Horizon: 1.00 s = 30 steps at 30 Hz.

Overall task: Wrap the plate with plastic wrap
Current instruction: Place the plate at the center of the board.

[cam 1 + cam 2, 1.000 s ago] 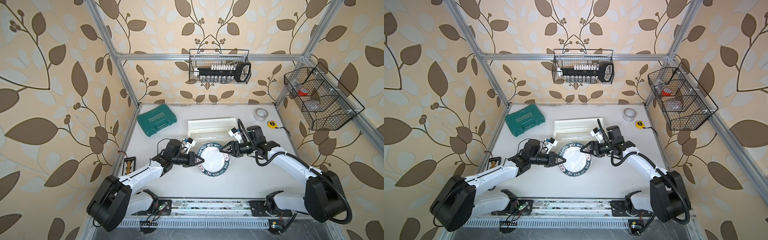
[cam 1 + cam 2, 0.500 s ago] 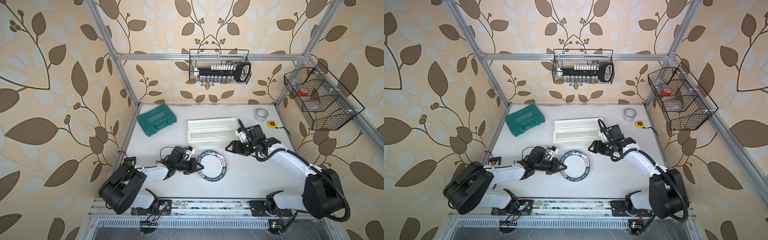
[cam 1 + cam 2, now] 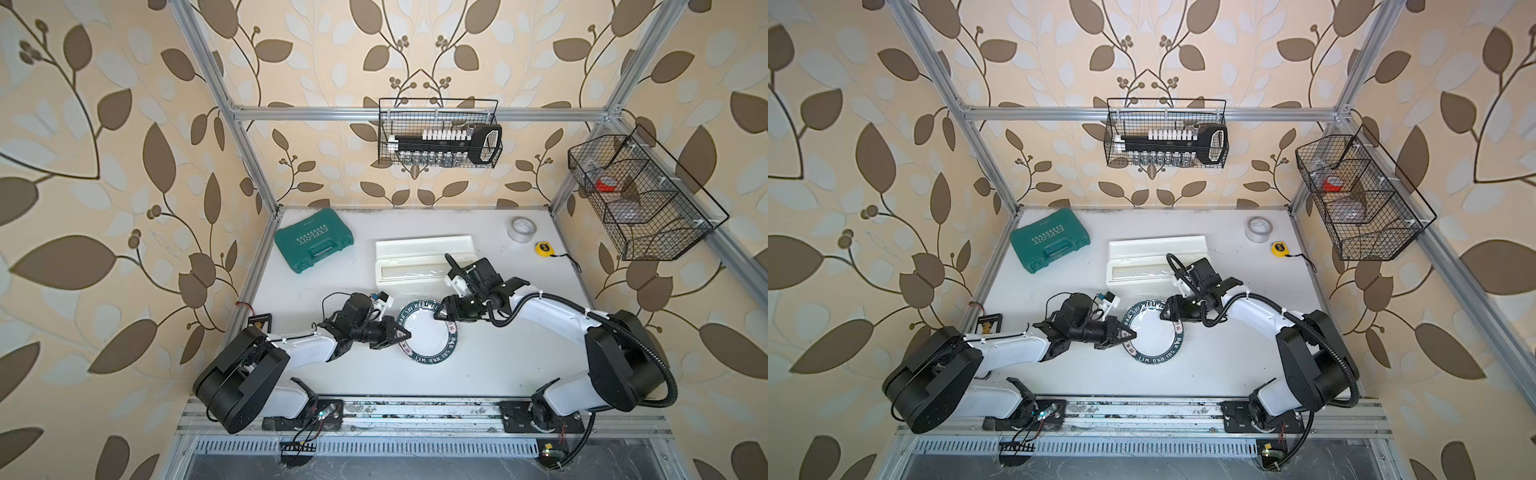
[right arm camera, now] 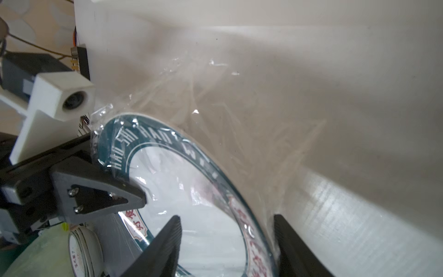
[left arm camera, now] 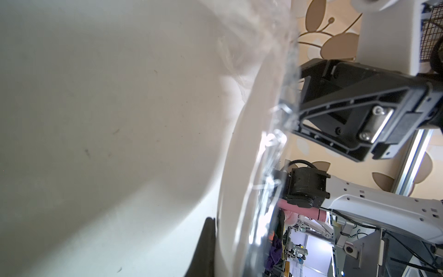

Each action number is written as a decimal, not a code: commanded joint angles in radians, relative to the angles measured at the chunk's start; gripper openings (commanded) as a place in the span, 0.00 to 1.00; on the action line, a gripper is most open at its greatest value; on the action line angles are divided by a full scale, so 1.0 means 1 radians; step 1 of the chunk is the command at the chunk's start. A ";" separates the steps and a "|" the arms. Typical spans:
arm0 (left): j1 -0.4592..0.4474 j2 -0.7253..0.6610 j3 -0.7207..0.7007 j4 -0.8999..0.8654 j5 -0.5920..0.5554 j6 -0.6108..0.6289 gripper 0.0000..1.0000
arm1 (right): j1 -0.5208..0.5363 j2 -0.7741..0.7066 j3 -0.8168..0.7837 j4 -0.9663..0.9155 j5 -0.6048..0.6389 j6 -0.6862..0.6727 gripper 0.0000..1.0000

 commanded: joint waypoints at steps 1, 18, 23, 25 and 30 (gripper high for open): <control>-0.012 0.007 0.026 0.076 0.008 0.026 0.00 | 0.005 0.013 -0.024 0.104 -0.185 0.036 0.54; -0.012 0.242 -0.006 0.196 -0.036 -0.013 0.00 | -0.114 -0.008 0.011 -0.131 0.172 -0.046 0.81; -0.014 0.316 -0.018 0.248 -0.047 -0.040 0.00 | -0.113 -0.063 0.039 -0.186 0.255 -0.065 0.81; -0.016 0.331 -0.020 0.236 -0.063 -0.042 0.00 | -0.106 -0.087 0.025 -0.178 0.237 -0.046 0.79; -0.018 0.315 -0.012 0.120 -0.088 -0.040 0.14 | -0.102 -0.145 -0.046 -0.101 0.184 0.043 0.75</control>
